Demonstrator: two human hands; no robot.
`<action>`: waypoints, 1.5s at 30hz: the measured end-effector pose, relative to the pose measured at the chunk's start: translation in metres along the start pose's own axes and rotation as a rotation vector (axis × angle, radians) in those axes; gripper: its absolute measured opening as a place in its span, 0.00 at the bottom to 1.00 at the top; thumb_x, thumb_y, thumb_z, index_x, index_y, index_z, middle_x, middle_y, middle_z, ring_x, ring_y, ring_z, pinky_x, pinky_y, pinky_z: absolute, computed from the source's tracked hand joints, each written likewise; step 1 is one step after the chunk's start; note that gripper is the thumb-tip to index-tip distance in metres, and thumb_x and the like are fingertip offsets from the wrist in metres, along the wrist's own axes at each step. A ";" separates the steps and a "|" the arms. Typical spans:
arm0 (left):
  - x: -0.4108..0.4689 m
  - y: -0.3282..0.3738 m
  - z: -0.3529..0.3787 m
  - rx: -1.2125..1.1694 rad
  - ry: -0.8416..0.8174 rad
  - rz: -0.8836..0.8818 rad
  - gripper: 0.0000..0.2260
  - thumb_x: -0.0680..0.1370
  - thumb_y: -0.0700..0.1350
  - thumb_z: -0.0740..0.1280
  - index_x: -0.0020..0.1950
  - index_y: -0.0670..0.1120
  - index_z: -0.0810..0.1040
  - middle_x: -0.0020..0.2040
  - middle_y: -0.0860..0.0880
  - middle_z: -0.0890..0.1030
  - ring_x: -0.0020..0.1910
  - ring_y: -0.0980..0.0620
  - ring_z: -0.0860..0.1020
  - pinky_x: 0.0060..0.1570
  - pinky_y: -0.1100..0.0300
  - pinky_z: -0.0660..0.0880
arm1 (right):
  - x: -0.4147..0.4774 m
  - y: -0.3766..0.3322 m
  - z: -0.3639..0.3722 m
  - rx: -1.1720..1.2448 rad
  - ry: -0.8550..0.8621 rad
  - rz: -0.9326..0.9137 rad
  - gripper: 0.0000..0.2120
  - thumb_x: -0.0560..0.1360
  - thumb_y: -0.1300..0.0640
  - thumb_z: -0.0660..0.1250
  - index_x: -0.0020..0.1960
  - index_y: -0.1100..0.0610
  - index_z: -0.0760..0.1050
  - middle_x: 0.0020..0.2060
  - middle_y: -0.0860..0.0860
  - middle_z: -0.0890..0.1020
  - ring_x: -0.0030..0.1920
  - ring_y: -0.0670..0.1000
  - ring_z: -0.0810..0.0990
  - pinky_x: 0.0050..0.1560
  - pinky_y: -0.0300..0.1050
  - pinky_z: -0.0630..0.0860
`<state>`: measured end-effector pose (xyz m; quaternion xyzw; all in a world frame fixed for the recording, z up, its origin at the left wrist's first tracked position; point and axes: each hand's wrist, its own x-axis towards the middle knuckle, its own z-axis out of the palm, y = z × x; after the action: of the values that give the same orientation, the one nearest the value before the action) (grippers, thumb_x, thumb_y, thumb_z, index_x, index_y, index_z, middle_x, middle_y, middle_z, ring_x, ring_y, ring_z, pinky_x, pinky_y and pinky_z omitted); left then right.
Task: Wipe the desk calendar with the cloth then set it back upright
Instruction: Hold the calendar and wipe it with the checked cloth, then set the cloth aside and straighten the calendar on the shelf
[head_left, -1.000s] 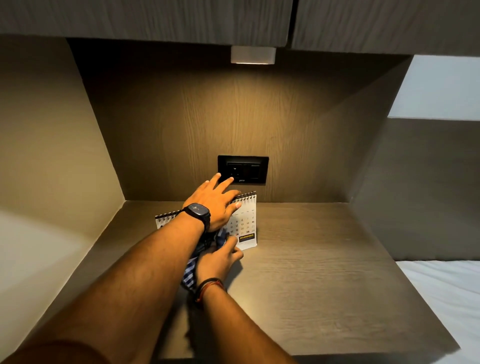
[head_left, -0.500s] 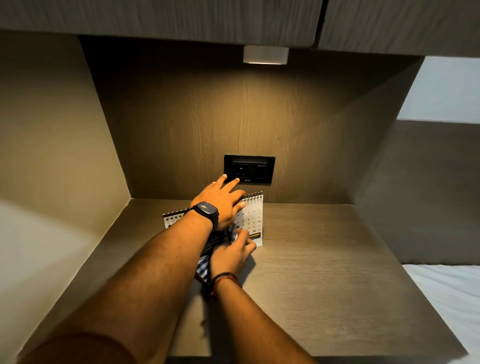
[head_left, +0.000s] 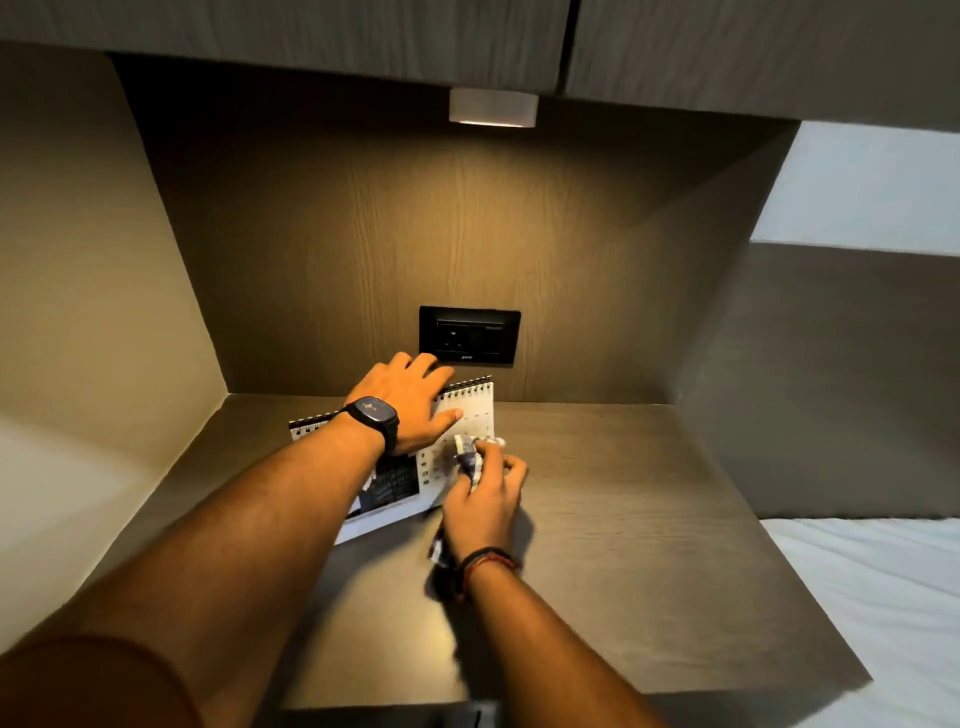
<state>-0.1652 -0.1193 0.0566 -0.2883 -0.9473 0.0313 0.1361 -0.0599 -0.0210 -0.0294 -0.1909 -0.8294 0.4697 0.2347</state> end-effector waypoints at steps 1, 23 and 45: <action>-0.001 0.001 -0.001 0.015 0.006 -0.011 0.31 0.73 0.67 0.53 0.71 0.50 0.61 0.68 0.45 0.68 0.61 0.42 0.68 0.55 0.47 0.70 | 0.008 0.007 -0.012 -0.034 0.019 -0.002 0.18 0.73 0.64 0.64 0.61 0.51 0.72 0.59 0.54 0.68 0.54 0.55 0.77 0.54 0.49 0.80; -0.041 0.222 0.087 -0.259 -0.270 0.108 0.40 0.65 0.75 0.51 0.73 0.56 0.53 0.76 0.48 0.55 0.73 0.44 0.53 0.69 0.42 0.53 | 0.038 0.140 -0.188 -0.842 -0.164 -0.019 0.28 0.74 0.39 0.56 0.73 0.43 0.57 0.76 0.54 0.58 0.76 0.58 0.55 0.73 0.60 0.56; -0.089 0.050 0.021 -0.399 0.614 -0.854 0.39 0.70 0.65 0.58 0.76 0.53 0.47 0.78 0.44 0.48 0.74 0.40 0.51 0.70 0.42 0.46 | 0.072 -0.020 -0.047 0.158 -0.320 0.101 0.34 0.74 0.41 0.63 0.75 0.49 0.54 0.75 0.55 0.62 0.73 0.59 0.64 0.70 0.56 0.64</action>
<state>-0.0730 -0.1267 0.0077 0.1046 -0.8844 -0.2916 0.3490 -0.0936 0.0408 0.0242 -0.1360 -0.8060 0.5690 0.0901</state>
